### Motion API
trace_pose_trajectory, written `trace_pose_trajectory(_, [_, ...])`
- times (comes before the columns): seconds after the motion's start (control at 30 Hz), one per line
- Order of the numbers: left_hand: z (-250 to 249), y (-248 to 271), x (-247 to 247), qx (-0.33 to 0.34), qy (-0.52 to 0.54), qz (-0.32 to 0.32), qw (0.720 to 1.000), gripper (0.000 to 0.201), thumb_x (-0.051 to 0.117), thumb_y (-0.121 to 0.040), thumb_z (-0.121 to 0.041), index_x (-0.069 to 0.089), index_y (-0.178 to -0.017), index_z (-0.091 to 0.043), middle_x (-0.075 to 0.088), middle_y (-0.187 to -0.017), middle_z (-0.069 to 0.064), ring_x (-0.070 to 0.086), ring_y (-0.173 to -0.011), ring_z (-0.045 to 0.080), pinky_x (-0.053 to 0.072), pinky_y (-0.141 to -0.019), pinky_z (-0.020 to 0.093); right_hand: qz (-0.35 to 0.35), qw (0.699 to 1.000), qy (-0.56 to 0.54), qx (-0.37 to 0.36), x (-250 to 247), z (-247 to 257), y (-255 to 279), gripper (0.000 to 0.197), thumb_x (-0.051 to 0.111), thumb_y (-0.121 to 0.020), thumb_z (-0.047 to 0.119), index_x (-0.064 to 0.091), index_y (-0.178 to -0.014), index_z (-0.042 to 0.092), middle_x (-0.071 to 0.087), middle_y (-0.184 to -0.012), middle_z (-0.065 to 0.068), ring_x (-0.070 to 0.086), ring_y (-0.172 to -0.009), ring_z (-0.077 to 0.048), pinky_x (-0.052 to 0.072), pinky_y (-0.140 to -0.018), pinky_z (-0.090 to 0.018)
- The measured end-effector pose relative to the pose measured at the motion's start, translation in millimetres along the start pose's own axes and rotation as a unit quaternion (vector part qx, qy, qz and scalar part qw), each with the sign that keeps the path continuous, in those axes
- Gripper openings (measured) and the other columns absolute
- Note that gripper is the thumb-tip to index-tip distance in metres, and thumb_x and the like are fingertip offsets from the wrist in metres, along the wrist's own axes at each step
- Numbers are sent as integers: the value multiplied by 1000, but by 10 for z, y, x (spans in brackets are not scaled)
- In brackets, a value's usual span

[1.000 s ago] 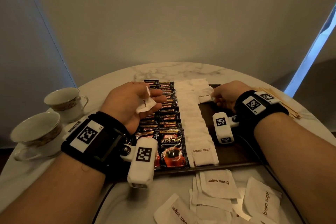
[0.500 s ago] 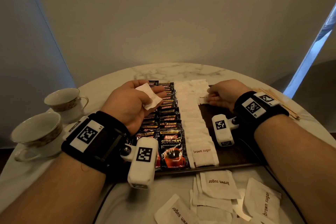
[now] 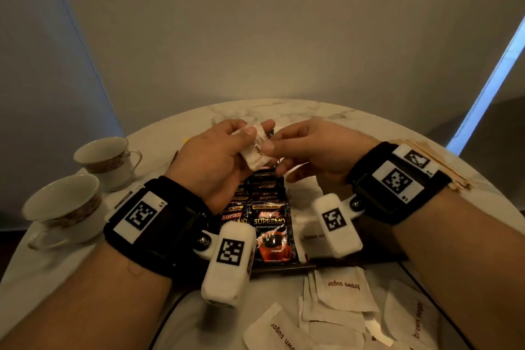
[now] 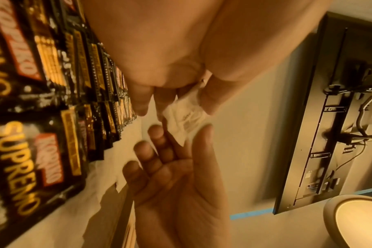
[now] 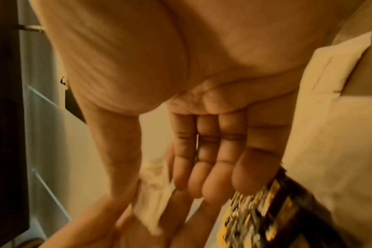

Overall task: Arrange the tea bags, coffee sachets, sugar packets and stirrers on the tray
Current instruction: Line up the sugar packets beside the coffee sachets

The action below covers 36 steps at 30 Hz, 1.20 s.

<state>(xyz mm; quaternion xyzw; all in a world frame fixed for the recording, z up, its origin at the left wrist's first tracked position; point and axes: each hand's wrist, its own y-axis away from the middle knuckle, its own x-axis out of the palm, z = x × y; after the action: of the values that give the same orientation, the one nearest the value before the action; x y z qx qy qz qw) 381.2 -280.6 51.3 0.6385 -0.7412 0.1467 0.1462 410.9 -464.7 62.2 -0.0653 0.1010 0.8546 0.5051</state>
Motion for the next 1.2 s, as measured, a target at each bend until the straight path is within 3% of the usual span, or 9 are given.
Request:
trace_pose_trajectory(0.1, [27, 1, -4, -12, -10, -27, 1000, 10, 56, -102, -8, 57, -110, -2, 72, -119, 24, 70, -110, 39, 62, -88, 45, -42, 998, -11, -49, 109, -11, -24, 21, 80, -84, 24, 76, -101, 11, 75, -87, -4, 66, -79, -17, 56, -77, -33])
trace_pose_trajectory(0.2, [23, 7, -13, 5, -31, -63, 998, 10, 66, -94, -4, 62, -85, -5, 72, -91, 16, 71, -91, 30, 59, -90, 41, -108, 988, -91, -68, 113, -2, -53, 10, 75, -90, 16, 75, -97, 10, 76, -88, -6, 70, -78, -19, 58, -71, -33])
trace_pose_trajectory(0.37, [6, -15, -72, 83, -81, -73, 991, 25, 74, -82, 7, 56, -78, -11, 69, -78, 10, 71, -66, 23, 61, -63, 30, -170, 974, -132, -70, 169, 47, -52, 14, 69, -96, 20, 73, -96, 7, 75, -79, -3, 68, -66, -16, 54, -57, -29])
trace_pose_trajectory(0.47, [-20, 13, -84, 139, -184, -54, 972, 29, 78, -80, 6, 57, -75, -12, 74, -80, 11, 75, -76, 33, 62, -63, 34, -213, 965, -139, -71, 181, 54, -60, 18, 67, -97, 24, 73, -95, 8, 72, -73, 1, 64, -58, -12, 51, -53, -26])
trace_pose_trajectory(0.57, [-26, 41, -59, 156, -236, -41, 958, 18, 80, -81, 3, 75, -87, -13, 78, -94, 8, 77, -81, 32, 63, -70, 35, -238, 961, -105, -99, 192, 44, -80, 24, 69, -97, 27, 75, -95, 4, 69, -66, 4, 58, -51, -10, 48, -50, -25])
trace_pose_trajectory(0.8, [-43, -1, -102, 126, -179, -48, 975, 39, 77, -82, 5, 78, -113, -19, 79, -107, -1, 76, -91, 33, 60, -73, 34, -257, 955, -64, -137, 117, 67, -50, 22, 80, -88, 24, 71, -82, 5, 65, -60, 1, 53, -48, -12, 48, -49, -26])
trace_pose_trajectory(0.93, [-54, -2, -105, 139, -172, -40, 974, 35, 73, -84, 9, 76, -107, -17, 78, -108, 4, 75, -96, 36, 59, -74, 36, -241, 958, -35, -151, 50, 81, -40, 17, 80, -87, 22, 73, -88, 7, 69, -69, -1, 58, -55, -13, 53, -56, -28])
trace_pose_trajectory(1.07, [-42, -7, -110, 151, -184, -42, 970, 25, 75, -83, 8, 75, -82, -17, 79, -91, 10, 76, -81, 27, 59, -67, 32, -175, 977, 1, -122, 2, 66, -33, 5, 77, -89, 13, 73, -91, 13, 71, -75, 1, 64, -66, -10, 55, -62, -28])
trace_pose_trajectory(1.2, [-9, -25, -130, 144, -215, -53, 964, 24, 77, -82, 5, 78, -94, -16, 79, -96, 5, 76, -89, 27, 61, -78, 37, -204, 974, 3, -95, -154, 25, -71, 6, 75, -90, 9, 74, -87, 14, 69, -76, -4, 59, -63, -12, 50, -56, -26])
